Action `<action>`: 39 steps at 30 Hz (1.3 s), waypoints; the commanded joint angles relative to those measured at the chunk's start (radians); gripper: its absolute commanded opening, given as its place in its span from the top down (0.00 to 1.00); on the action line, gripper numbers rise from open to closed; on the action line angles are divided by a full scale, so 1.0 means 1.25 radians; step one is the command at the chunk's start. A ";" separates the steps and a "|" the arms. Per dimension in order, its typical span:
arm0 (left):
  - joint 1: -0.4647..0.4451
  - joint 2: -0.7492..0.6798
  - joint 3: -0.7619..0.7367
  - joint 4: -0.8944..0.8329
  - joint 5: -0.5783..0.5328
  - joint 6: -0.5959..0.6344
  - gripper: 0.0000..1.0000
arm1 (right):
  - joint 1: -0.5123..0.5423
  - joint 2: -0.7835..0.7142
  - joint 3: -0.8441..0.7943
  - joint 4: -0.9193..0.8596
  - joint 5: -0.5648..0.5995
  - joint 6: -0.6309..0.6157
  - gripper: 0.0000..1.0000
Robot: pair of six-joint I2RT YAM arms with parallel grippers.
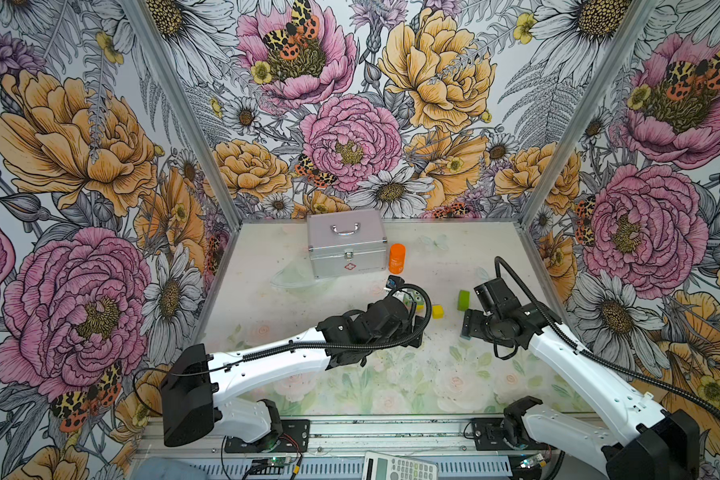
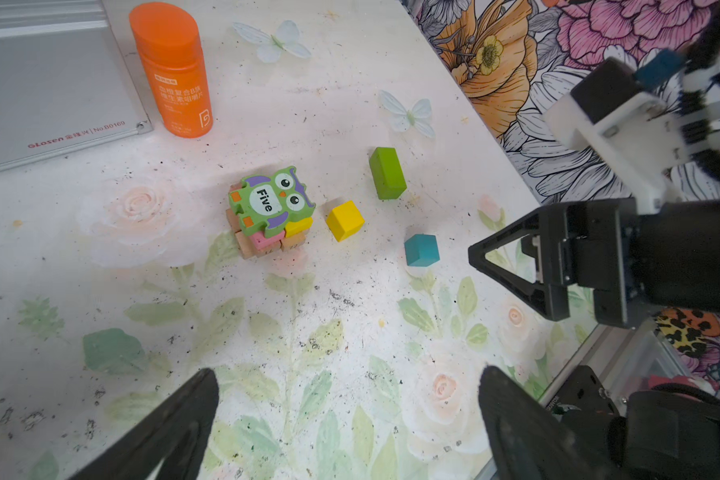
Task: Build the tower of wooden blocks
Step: 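Move the right gripper over the yellow cube while the left arm reaches forward and back, then lower the right gripper and close it on the yellow cube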
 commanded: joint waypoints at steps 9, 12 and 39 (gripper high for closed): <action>0.103 -0.011 -0.006 0.015 0.048 0.018 0.01 | -0.004 0.171 0.045 0.186 -0.101 -0.075 0.39; 0.105 -0.050 -0.039 -0.001 0.034 0.016 0.01 | -0.004 0.213 0.044 0.233 -0.124 -0.081 0.38; 0.190 -0.361 -0.272 -0.023 -0.003 -0.062 0.01 | -0.004 0.404 0.146 0.260 -0.140 -0.134 0.44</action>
